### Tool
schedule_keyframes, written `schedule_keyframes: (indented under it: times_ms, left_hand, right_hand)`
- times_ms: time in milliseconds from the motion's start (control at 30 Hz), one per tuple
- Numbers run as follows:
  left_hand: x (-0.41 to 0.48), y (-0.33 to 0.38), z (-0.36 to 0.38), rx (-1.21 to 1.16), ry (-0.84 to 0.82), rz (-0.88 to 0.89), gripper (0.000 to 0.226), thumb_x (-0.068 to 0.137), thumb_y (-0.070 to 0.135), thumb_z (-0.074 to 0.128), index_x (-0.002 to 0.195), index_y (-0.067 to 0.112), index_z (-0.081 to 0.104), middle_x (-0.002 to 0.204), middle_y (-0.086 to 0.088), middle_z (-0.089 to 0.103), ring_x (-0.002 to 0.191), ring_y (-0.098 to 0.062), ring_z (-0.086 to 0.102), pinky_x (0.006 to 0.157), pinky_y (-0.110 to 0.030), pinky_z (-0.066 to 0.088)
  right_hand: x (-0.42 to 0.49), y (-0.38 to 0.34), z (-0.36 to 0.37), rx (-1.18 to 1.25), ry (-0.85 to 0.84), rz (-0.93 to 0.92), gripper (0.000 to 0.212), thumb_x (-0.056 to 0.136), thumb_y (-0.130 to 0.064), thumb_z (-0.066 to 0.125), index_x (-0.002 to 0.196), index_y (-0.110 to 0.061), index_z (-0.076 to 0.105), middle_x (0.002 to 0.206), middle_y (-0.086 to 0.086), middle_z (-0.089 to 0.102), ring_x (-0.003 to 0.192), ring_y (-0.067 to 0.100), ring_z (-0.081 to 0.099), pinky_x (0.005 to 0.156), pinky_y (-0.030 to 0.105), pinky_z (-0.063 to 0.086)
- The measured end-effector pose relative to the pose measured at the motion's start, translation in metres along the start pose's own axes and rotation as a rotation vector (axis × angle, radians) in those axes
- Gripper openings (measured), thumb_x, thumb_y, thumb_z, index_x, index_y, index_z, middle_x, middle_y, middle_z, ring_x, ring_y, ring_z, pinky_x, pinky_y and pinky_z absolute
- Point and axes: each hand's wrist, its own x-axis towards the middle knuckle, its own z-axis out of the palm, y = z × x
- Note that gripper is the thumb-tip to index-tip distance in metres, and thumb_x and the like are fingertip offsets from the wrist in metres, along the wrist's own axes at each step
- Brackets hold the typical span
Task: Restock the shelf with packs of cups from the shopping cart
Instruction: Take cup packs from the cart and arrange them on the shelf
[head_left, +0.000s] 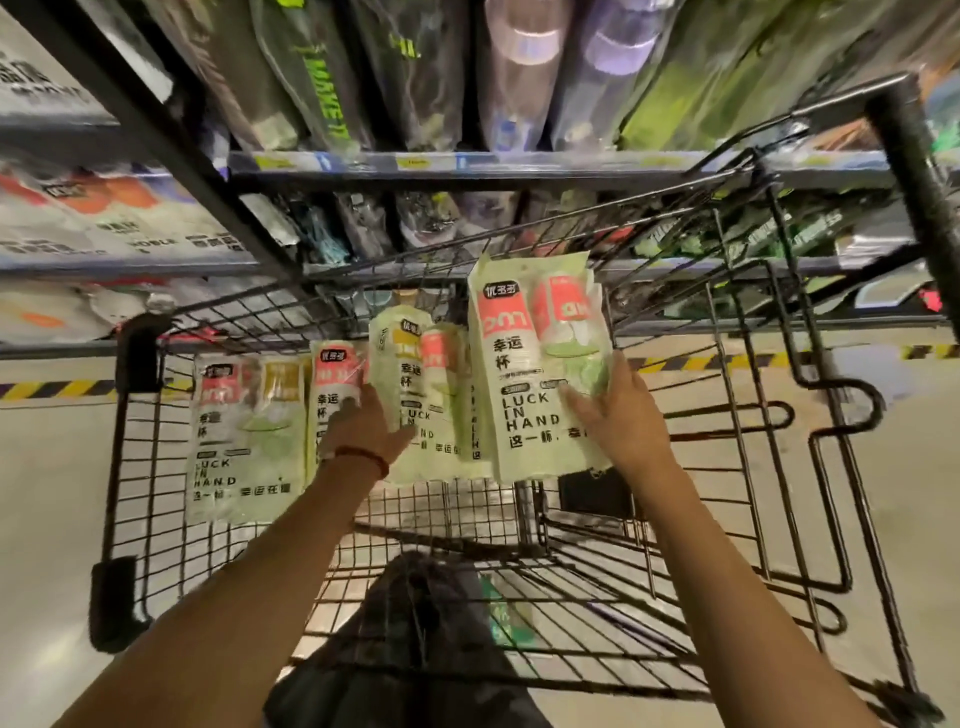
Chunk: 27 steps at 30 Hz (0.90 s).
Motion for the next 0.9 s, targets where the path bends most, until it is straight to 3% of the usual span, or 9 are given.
schedule_keyframes:
  times_ms: [67, 167, 267, 333, 433, 567, 633, 767, 900]
  left_hand:
    - [0.011, 0.002, 0.004, -0.017, -0.052, -0.082, 0.099, 0.081, 0.065, 0.055, 0.15, 0.008, 0.012, 0.145, -0.022, 0.034, 0.131, -0.039, 0.039, 0.099, -0.049, 0.041]
    - [0.028, 0.003, 0.017, -0.152, -0.095, -0.129, 0.111, 0.069, 0.07, 0.064, 0.147, 0.007, 0.016, 0.145, -0.02, 0.039, 0.129, -0.039, 0.043, 0.101, -0.049, 0.043]
    - [0.039, 0.005, 0.03, -0.35, -0.138, -0.201, 0.121, 0.065, 0.066, 0.072, 0.148, 0.005, 0.009, 0.148, -0.021, 0.035, 0.131, -0.039, 0.04, 0.104, -0.047, 0.041]
    - [0.041, 0.007, 0.036, -0.425, -0.112, -0.226, 0.121, 0.064, 0.059, 0.077, 0.149, 0.005, 0.009, 0.148, -0.02, 0.035, 0.133, -0.039, 0.039, 0.105, -0.045, 0.04]
    - [0.042, 0.008, 0.041, -0.507, -0.056, -0.257, 0.11, 0.064, 0.049, 0.081, 0.145, 0.003, 0.021, 0.142, -0.021, 0.042, 0.128, -0.039, 0.044, 0.1, -0.045, 0.042]
    - [0.039, -0.006, 0.042, -0.686, -0.036, -0.255, 0.092, 0.05, 0.053, 0.083, 0.123, 0.006, 0.051, 0.116, -0.014, 0.064, 0.102, -0.034, 0.061, 0.086, -0.045, 0.053]
    - [0.03, -0.013, 0.036, -0.782, -0.032, -0.26, 0.086, 0.049, 0.052, 0.082, 0.116, 0.006, 0.056, 0.11, -0.008, 0.067, 0.095, -0.028, 0.062, 0.084, -0.04, 0.053]
    - [0.003, -0.037, 0.023, -0.959, -0.01, -0.225, 0.06, 0.062, 0.037, 0.084, 0.107, 0.005, 0.06, 0.104, -0.003, 0.066, 0.093, -0.022, 0.063, 0.078, -0.032, 0.052]
    - [-0.034, -0.067, -0.005, -1.055, 0.037, -0.07, 0.047, 0.067, 0.023, 0.083, 0.109, 0.009, 0.065, 0.096, -0.005, 0.07, 0.083, -0.019, 0.067, 0.058, -0.019, 0.048]
  right_hand:
    - [0.007, 0.002, 0.003, 0.188, -0.037, 0.048, 0.06, 0.082, -0.05, 0.065, 0.125, -0.014, 0.043, 0.111, 0.006, 0.062, 0.099, 0.027, 0.061, 0.079, 0.039, 0.053]
    - [0.015, 0.002, -0.001, 0.322, -0.071, 0.082, 0.042, 0.077, -0.045, 0.072, 0.109, -0.022, 0.058, 0.092, -0.013, 0.065, 0.083, 0.007, 0.063, 0.066, 0.019, 0.048]
    - [0.02, 0.008, 0.0, 0.437, -0.138, 0.102, 0.021, 0.073, -0.043, 0.077, 0.085, -0.031, 0.065, 0.081, -0.012, 0.071, 0.083, 0.009, 0.068, 0.079, 0.032, 0.054]
    - [0.023, 0.01, 0.0, 0.492, -0.175, 0.11, 0.015, 0.072, -0.04, 0.079, 0.082, -0.036, 0.068, 0.082, -0.011, 0.074, 0.085, 0.01, 0.069, 0.082, 0.034, 0.054]
    - [0.025, 0.009, -0.004, 0.552, -0.248, 0.123, 0.017, 0.076, -0.031, 0.077, 0.09, -0.032, 0.069, 0.086, -0.01, 0.074, 0.083, 0.007, 0.069, 0.073, 0.026, 0.054]
    - [0.025, 0.008, -0.009, 0.632, -0.314, 0.153, 0.021, 0.079, -0.019, 0.075, 0.099, -0.025, 0.07, 0.083, -0.009, 0.076, 0.076, 0.005, 0.071, 0.056, 0.015, 0.053]
    - [0.02, 0.005, -0.013, 0.615, -0.31, 0.164, 0.024, 0.08, -0.017, 0.074, 0.103, -0.021, 0.07, 0.083, -0.008, 0.076, 0.078, 0.007, 0.072, 0.06, 0.019, 0.054]
    - [-0.004, 0.002, -0.019, 0.596, -0.266, 0.091, 0.031, 0.079, -0.014, 0.075, 0.109, -0.016, 0.069, 0.099, 0.002, 0.074, 0.093, 0.018, 0.07, 0.086, 0.038, 0.055]
    - [-0.05, -0.015, -0.023, 0.598, -0.116, -0.033, 0.03, 0.076, -0.01, 0.077, 0.098, -0.029, 0.067, 0.092, -0.009, 0.075, 0.09, 0.008, 0.069, 0.082, 0.03, 0.055]
